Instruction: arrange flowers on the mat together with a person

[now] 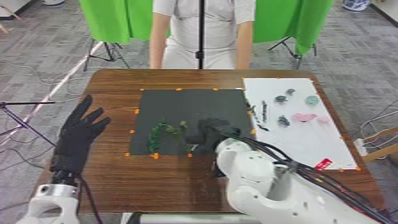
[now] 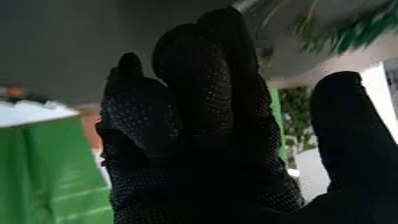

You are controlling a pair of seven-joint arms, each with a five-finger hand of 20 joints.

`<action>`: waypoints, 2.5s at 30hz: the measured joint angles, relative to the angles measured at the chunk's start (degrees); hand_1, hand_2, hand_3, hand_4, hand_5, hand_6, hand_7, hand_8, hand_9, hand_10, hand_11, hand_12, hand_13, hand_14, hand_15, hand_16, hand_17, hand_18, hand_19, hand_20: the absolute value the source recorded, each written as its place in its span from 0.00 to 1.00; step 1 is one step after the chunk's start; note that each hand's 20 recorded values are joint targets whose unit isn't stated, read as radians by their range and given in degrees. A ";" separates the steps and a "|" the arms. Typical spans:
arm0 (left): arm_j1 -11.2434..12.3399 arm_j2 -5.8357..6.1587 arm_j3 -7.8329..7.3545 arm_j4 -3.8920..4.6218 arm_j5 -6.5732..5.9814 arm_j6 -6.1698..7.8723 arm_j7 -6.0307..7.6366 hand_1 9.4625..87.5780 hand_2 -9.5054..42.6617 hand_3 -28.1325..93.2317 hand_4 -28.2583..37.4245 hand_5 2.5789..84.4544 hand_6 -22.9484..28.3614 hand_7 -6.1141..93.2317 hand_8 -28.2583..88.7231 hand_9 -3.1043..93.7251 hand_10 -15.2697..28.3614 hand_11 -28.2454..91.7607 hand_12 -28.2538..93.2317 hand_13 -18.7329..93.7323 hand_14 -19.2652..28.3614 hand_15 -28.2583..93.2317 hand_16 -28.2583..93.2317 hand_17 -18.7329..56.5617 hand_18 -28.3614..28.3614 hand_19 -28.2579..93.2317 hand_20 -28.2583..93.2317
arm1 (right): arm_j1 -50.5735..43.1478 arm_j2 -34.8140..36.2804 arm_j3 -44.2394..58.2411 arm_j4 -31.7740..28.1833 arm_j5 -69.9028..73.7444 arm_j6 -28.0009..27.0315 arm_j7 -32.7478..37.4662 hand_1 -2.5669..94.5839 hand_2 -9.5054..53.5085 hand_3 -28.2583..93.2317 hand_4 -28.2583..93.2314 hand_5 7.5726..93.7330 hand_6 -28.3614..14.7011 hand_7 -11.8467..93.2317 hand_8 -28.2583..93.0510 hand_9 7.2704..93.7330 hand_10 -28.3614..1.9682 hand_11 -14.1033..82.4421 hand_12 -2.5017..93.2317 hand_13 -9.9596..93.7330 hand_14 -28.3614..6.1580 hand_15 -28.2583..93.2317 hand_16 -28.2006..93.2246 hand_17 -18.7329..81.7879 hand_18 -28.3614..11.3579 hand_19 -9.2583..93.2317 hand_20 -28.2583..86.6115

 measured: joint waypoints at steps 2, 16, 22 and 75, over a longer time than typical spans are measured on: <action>0.67 0.06 -0.13 -0.14 -0.05 0.11 0.44 0.16 0.26 0.86 0.02 0.25 0.40 0.19 0.15 0.32 0.63 0.32 0.34 0.38 0.81 0.43 0.23 0.12 0.97 0.63 0.24 | -0.87 1.59 2.13 -2.16 0.18 0.54 -0.03 0.26 0.37 0.70 0.10 0.90 0.58 0.25 0.15 0.90 0.42 0.58 0.27 0.78 0.31 0.85 0.40 0.43 0.02 0.87 0.48; 2.23 -0.07 -0.19 -0.62 0.04 0.50 2.42 0.13 0.24 0.85 0.00 0.29 0.34 0.18 0.16 0.33 0.63 0.32 0.34 0.38 0.81 0.43 0.23 0.11 0.97 0.62 0.24 | -27.21 5.87 38.80 -14.15 33.04 21.84 -28.21 0.18 0.40 0.78 0.04 0.44 0.61 0.22 0.15 0.41 0.32 0.26 0.20 0.41 0.19 0.48 0.37 0.18 0.12 0.46 0.41; 2.45 -1.33 -0.04 -0.61 0.55 0.30 2.84 0.13 0.23 0.85 0.00 0.28 0.33 0.18 0.16 0.33 0.63 0.31 0.34 0.38 0.80 0.42 0.23 0.11 0.96 0.61 0.24 | -42.10 -1.34 54.57 -11.70 47.63 15.23 -42.71 0.17 0.39 0.79 0.03 0.41 0.66 0.21 0.16 0.38 0.37 0.21 0.21 0.39 0.21 0.38 0.43 0.18 0.13 0.40 0.41; 1.30 -4.01 1.70 0.54 0.99 -1.55 2.34 0.14 0.23 0.85 0.00 0.27 0.35 0.18 0.16 0.33 0.63 0.32 0.34 0.38 0.80 0.43 0.23 0.12 0.98 0.62 0.24 | -51.61 -8.94 61.29 -7.59 60.94 13.36 -49.26 0.16 0.36 0.81 0.03 0.40 0.70 0.21 0.16 0.39 0.39 0.21 0.21 0.40 0.22 0.38 0.45 0.18 0.12 0.40 0.43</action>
